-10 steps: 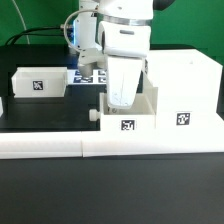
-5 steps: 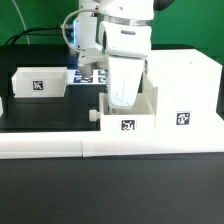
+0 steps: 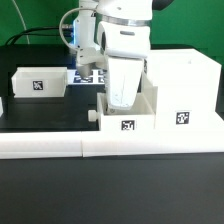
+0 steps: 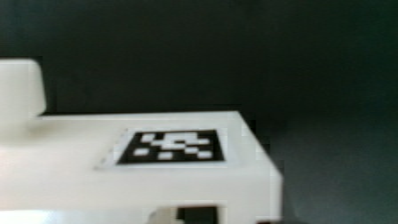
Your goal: Assemble drawer
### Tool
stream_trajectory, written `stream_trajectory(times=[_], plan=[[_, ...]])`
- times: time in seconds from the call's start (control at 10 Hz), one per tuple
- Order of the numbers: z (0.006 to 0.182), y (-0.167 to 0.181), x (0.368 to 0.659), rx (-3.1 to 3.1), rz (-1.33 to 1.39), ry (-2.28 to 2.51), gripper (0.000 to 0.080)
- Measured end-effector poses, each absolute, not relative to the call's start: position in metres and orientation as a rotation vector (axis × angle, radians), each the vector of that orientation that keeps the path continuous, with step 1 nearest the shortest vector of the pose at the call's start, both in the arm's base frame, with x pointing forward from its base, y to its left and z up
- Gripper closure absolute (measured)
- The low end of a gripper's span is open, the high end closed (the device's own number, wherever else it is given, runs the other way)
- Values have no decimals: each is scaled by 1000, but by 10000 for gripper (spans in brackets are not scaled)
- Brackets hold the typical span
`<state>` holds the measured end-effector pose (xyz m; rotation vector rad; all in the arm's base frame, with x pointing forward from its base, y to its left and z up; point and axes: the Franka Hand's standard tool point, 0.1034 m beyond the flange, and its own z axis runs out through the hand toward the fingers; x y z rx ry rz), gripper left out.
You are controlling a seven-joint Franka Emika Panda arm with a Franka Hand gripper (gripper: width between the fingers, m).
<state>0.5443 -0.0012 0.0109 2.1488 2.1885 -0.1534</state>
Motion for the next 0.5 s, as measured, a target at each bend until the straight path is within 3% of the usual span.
stream_trajectory(times=[0.5], plan=[[12,-3,546,2146,-164,2194,757]])
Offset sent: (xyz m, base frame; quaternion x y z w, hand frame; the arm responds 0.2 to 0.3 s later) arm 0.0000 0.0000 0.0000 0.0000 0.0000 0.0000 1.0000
